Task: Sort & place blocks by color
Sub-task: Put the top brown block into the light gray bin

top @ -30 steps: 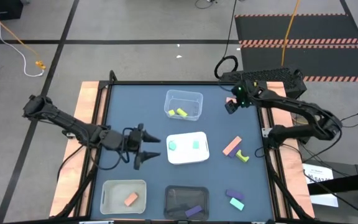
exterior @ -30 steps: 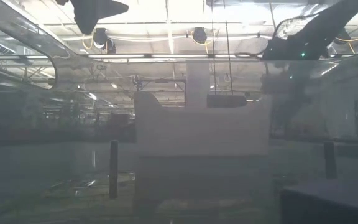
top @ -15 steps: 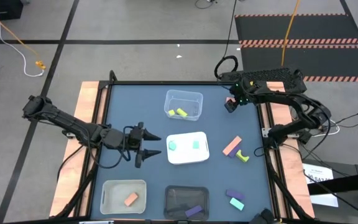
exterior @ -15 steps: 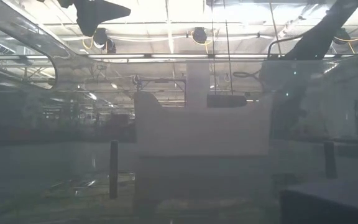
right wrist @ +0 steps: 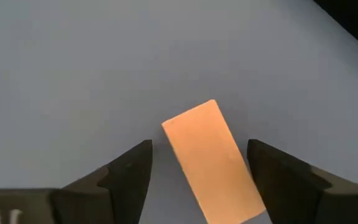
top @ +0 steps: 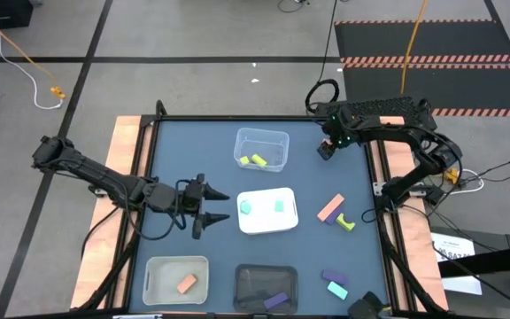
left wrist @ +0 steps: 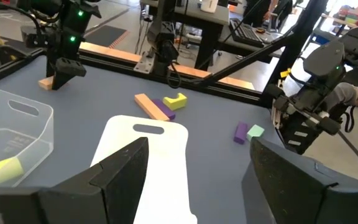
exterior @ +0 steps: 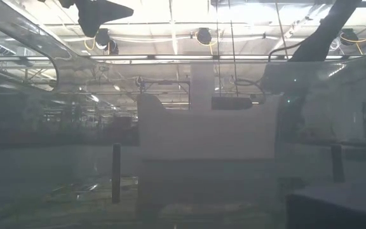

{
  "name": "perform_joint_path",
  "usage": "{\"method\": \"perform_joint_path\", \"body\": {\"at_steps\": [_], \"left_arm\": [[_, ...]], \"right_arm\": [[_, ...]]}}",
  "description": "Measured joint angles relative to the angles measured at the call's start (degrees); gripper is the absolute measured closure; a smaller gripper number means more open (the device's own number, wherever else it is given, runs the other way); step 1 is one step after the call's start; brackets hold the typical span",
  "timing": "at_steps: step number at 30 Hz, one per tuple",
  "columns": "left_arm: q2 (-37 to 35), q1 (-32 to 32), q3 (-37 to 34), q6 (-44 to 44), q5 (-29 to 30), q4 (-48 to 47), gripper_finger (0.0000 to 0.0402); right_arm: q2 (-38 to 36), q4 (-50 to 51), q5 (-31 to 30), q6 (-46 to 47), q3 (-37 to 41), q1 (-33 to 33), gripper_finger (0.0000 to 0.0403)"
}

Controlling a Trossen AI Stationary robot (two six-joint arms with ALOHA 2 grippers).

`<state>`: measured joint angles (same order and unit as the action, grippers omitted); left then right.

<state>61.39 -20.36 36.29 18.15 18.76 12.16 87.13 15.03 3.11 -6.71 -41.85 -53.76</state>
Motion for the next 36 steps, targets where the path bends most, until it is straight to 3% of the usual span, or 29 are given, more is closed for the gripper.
{"method": "perform_joint_path", "body": {"at_steps": [3,9,16,23,29,36], "left_arm": [[0.0,0.0,0.0,0.0,0.0,0.0,0.0119],[0.0,0.0,0.0,0.0,0.0,0.0,0.0119],[0.0,0.0,0.0,0.0,0.0,0.0,0.0119],[0.0,0.0,0.0,0.0,0.0,0.0,0.0119],[0.0,0.0,0.0,0.0,0.1,0.0,0.0119],[0.0,0.0,0.0,0.1,0.1,0.1,0.0119]], "right_arm": [[0.0,0.7,0.0,0.0,0.0,0.0,0.0188],[-0.1,3.3,-0.1,-0.1,-0.1,0.0,0.0291],[-1.5,4.5,-0.1,4.2,0.0,0.2,0.0293],[-10.7,-1.8,0.2,8.4,0.1,3.9,0.0293],[-18.9,-12.4,7.8,14.1,0.1,11.6,0.0293],[-23.2,-25.1,7.9,17.2,0.0,25.2,0.0293]]}}
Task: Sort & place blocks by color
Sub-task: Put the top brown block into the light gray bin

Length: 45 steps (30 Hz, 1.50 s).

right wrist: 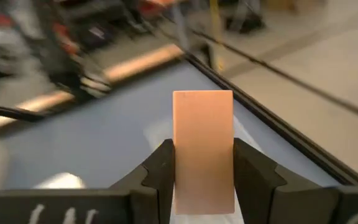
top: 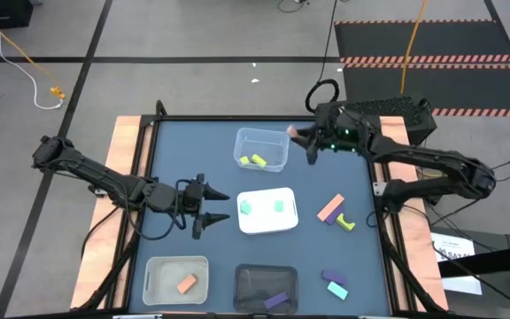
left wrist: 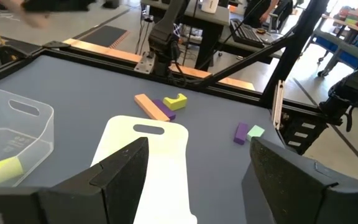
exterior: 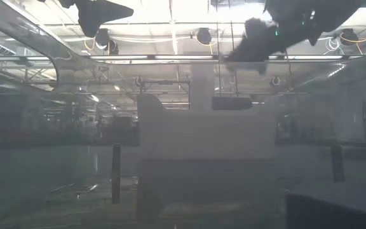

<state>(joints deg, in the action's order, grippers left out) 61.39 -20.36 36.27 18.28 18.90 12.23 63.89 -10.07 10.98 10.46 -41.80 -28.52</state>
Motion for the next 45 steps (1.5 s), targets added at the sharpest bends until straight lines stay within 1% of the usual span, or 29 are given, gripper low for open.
{"method": "perform_joint_path", "body": {"at_steps": [6,10,14,16,18,20,22,25,27,29,32,34,39,45], "left_arm": [[0.0,0.0,0.0,0.2,0.0,0.0,0.0119],[0.0,0.0,0.0,0.5,0.0,0.0,0.0119],[0.0,0.0,0.0,1.4,0.0,0.1,0.0119],[0.0,0.0,0.0,1.3,0.3,0.5,0.0119],[0.1,0.0,0.0,-0.4,0.6,2.1,0.0119],[0.6,0.0,0.0,-4.2,0.7,4.4,0.0119],[1.4,0.0,0.0,-8.8,0.7,7.2,0.0119],[2.8,0.0,0.0,-16.1,0.7,12.2,0.0119],[4.4,0.0,0.0,-20.0,0.7,15.1,0.0119],[6.2,0.0,0.0,-22.4,0.7,18.0,0.0119],[8.6,0.2,0.0,-23.7,0.7,22.0,0.0119],[10.0,0.3,0.0,-24.2,0.7,25.0,0.0119],[11.8,0.9,0.0,-25.4,1.1,29.2,0.0119],[13.3,2.0,0.0,-24.2,1.2,31.7,0.0119]], "right_arm": [[0.5,-16.4,-0.4,0.9,0.0,11.4,0.0293],[1.9,-24.9,-0.5,0.9,0.0,17.5,0.0293],[3.6,-28.7,-1.4,0.9,0.0,21.8,0.0293],[4.5,-29.3,-4.2,0.9,0.0,23.8,0.0293],[5.5,-29.2,-6.6,0.9,0.0,25.7,0.0293],[7.1,-29.8,-7.9,0.9,0.0,27.3,0.0293],[9.0,-30.6,-8.3,0.9,0.0,29.3,0.0293],[12.3,-35.5,-8.3,0.9,0.0,32.0,0.0293],[14.9,-39.1,-8.6,0.9,0.0,33.6,0.0293],[17.2,-41.5,-10.9,0.5,0.0,35.1,0.0293],[20.4,-44.4,-14.5,-1.0,0.0,36.8,0.0293],[22.3,-45.8,-15.8,-1.3,0.0,37.5,0.0293],[25.4,-49.2,-15.9,-1.3,-0.3,38.4,0.0293],[29.8,-47.7,-15.8,-4.0,-5.6,39.1,0.0293]]}}
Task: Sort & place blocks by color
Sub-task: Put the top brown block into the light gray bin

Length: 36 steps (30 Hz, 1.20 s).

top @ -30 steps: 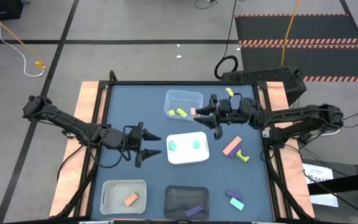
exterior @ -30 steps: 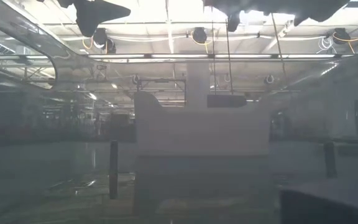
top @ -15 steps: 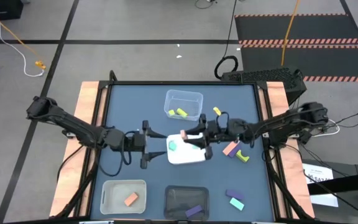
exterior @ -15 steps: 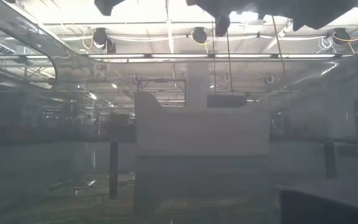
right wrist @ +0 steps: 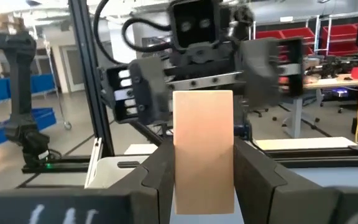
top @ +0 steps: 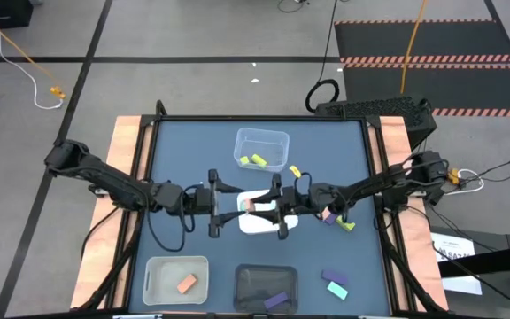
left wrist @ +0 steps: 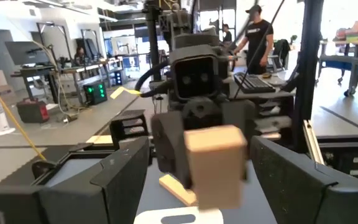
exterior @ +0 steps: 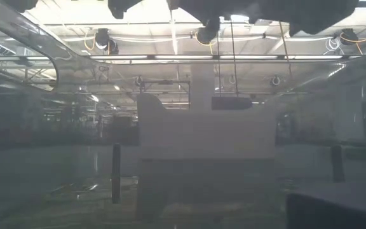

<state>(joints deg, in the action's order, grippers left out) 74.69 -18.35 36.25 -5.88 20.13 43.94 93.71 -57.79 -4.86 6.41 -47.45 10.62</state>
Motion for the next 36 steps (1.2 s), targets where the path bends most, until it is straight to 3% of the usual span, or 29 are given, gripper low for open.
{"method": "perform_joint_path", "body": {"at_steps": [12,15,19,21,28,32,36], "left_arm": [[0.2,-0.5,0.0,3.4,0.0,-0.2,0.0131],[0.2,-0.5,0.0,3.4,-0.1,-0.1,0.017],[0.2,-0.5,0.0,3.2,-0.2,-0.1,0.0259],[0.2,-0.5,0.0,3.0,-0.1,-0.1,0.0271],[0.2,-1.3,0.0,3.1,0.0,-0.3,0.0271],[0.2,-2.2,0.0,3.1,-0.1,0.1,0.0271],[0.2,-4.0,0.0,3.4,0.0,1.3,0.0271]], "right_arm": [[3.0,0.6,0.2,-5.2,-4.7,0.0,0.0293],[3.0,0.7,0.1,-5.3,-4.7,0.0,0.0293],[3.0,1.0,-0.1,-5.2,-4.7,-0.1,0.0293],[2.9,1.0,-0.3,-5.6,-4.7,-0.1,0.029],[1.4,8.2,0.4,-4.1,-4.7,0.0,0.0171],[-4.0,21.7,-0.9,-3.6,-4.7,0.0,0.0115],[-10.5,35.7,-5.3,0.7,-4.7,0.5,0.0096]]}}
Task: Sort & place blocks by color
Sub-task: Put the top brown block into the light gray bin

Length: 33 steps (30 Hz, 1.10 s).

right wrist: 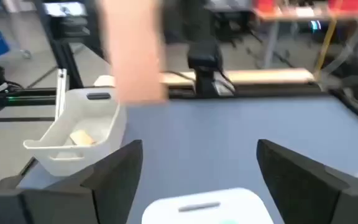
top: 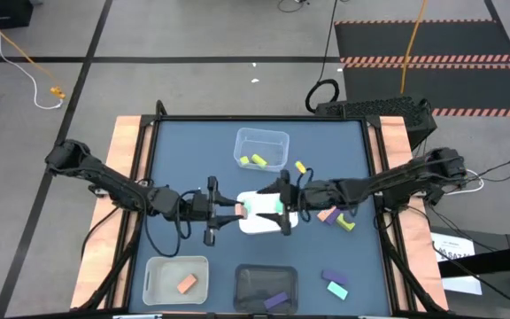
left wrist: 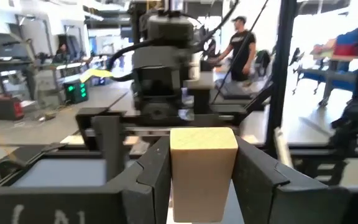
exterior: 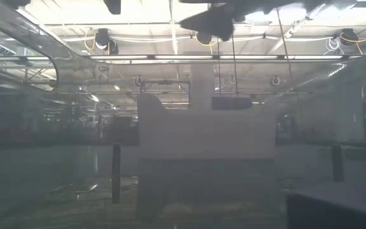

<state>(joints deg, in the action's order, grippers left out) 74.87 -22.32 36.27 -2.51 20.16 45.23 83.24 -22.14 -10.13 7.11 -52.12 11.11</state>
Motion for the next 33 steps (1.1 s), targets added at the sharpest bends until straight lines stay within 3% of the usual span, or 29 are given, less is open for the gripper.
{"method": "perform_joint_path", "body": {"at_steps": [6,13,22,27,33], "left_arm": [[-0.1,-4.8,0.0,5.8,-0.2,-1.6,0.0271],[-3.7,-10.5,0.0,30.5,-6.1,-16.1,0.0271],[-7.6,-18.3,0.0,73.6,-15.0,-43.2,0.0271],[-7.6,-23.4,0.0,89.3,-17.0,-54.9,0.0271],[-7.4,-26.6,0.0,100.2,-19.4,-63.9,0.0271]], "right_arm": [[-7.3,16.3,-0.2,11.3,0.0,1.4,0.0107],[-11.0,28.2,-0.2,20.4,0.0,4.2,0.0126],[-10.9,25.5,-0.2,20.7,0.0,4.9,0.0129],[-10.9,21.4,-0.1,20.7,0.0,4.9,0.0129],[-10.9,19.6,2.8,20.7,0.0,4.9,0.0129]]}}
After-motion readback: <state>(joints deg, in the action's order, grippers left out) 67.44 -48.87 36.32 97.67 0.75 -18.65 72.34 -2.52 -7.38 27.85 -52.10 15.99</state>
